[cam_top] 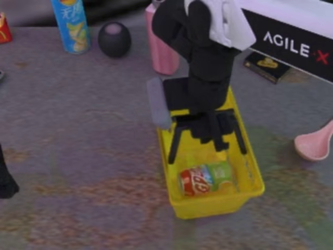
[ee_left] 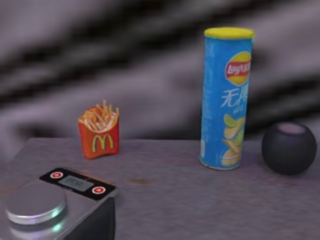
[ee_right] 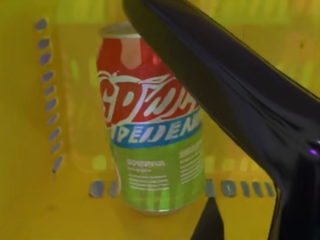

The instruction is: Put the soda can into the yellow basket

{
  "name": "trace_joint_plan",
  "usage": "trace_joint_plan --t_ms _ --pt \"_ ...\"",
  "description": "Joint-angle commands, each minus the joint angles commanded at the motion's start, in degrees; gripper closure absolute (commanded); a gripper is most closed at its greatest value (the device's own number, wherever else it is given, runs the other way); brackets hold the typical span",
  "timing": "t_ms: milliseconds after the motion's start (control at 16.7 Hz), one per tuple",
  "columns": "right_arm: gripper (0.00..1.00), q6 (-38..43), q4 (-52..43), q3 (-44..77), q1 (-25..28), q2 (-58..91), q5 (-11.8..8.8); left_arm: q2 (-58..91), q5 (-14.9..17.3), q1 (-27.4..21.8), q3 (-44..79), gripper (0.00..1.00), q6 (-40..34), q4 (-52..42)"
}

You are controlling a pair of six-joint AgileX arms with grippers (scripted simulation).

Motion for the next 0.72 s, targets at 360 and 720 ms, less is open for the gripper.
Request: trace_joint_plan --t_ms 360,720 --pt "1.00 -0.3 -1.0 1.0 -0.2 -0.1 0.0 0.0 0.0 0.0 0.0 0.00 0.0 0.0" --pt "1.00 -2.1 -10.0 7.8 -1.6 -2.2 0.0 0.0 0.0 0.0 0.0 0.00 0.0 0.0"
